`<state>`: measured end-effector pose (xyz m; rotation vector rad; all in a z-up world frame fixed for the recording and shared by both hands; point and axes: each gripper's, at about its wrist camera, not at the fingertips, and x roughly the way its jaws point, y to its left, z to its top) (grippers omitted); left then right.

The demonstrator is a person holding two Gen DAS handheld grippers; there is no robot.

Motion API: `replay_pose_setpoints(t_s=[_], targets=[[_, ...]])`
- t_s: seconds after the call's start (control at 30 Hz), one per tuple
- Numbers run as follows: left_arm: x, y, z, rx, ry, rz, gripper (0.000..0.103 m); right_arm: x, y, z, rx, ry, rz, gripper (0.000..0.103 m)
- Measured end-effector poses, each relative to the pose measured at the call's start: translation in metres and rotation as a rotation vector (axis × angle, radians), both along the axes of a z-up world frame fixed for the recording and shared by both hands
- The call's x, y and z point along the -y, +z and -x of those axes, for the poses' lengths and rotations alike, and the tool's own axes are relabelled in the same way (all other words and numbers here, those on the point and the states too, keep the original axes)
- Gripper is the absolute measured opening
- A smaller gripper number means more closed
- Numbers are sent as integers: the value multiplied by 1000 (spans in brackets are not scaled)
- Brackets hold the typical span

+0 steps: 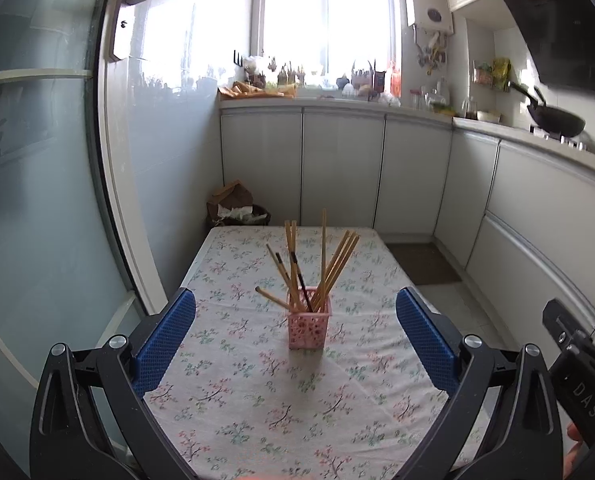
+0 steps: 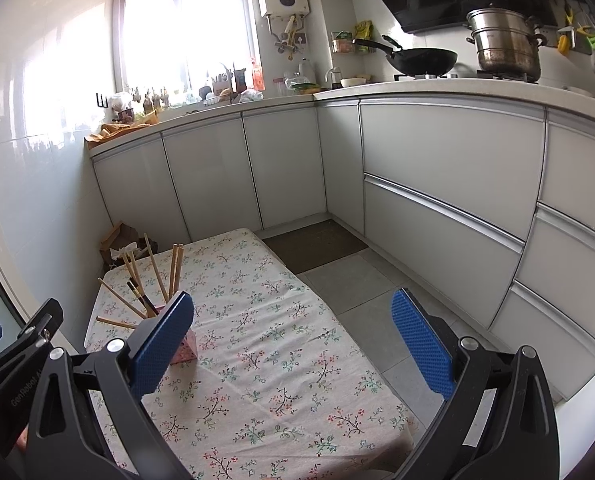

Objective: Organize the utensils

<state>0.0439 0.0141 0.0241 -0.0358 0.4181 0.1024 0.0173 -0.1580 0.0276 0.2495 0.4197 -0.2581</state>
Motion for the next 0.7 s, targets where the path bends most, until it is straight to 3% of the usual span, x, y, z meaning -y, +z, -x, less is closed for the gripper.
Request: replay_pose_setpoints(t_s=[0.23, 0.7], targets=[[0, 3, 7, 56, 23, -35, 95, 1, -1, 0, 0, 1, -2, 97], [-1, 3, 4, 25, 6, -19, 96, 3, 0, 1, 0, 4, -3, 97]])
